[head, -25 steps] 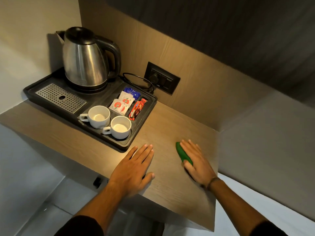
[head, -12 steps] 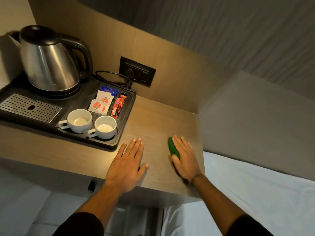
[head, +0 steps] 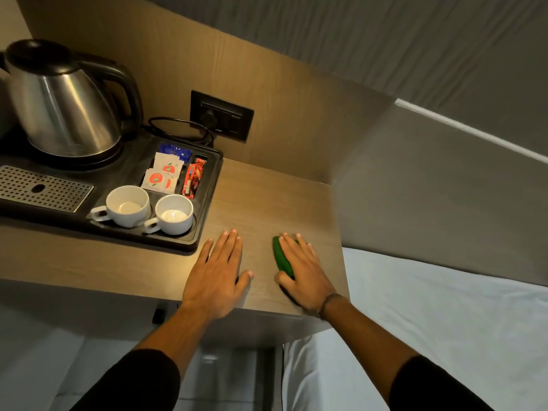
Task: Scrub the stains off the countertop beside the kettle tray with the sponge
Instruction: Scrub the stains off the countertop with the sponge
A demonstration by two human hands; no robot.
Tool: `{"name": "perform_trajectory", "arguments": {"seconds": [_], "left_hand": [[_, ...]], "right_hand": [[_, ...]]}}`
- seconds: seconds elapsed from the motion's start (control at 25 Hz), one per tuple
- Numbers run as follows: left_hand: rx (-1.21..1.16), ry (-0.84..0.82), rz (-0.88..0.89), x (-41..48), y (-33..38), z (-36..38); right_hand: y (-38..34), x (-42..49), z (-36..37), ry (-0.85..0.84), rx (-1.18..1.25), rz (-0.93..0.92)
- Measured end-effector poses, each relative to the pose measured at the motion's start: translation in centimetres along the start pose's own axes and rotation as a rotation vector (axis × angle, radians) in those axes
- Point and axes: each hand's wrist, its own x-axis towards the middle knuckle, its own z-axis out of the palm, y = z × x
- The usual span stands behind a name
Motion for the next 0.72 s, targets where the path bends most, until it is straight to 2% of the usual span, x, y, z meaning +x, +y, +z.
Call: {"name": "perform_trajectory", "arguments": {"seconds": [0.16, 0.32, 0.52, 0.72], "left_hand": [[0.008, -0.034, -0.026, -0.3, 0.5, -1.3], [0.042, 0.015, -0.072, -3.5, 1.6, -2.9], [0.072, 0.039, -0.230, -14.4, 2.8, -3.1], [0.020, 0.085, -0.445, -30.0, 4.6, -1.1]], "right_hand": [[-1.0, 0.7, 0.3, 0.043, -0.132, -0.010], [-3.2, -0.8, 0.2, 0.108, -0.278, -0.057], [-8.4, -8.0, 1.3, 0.181, -0.318, -0.230], [-14.5, -16.9, 5.4, 0.098, -0.313, -0.382]]}}
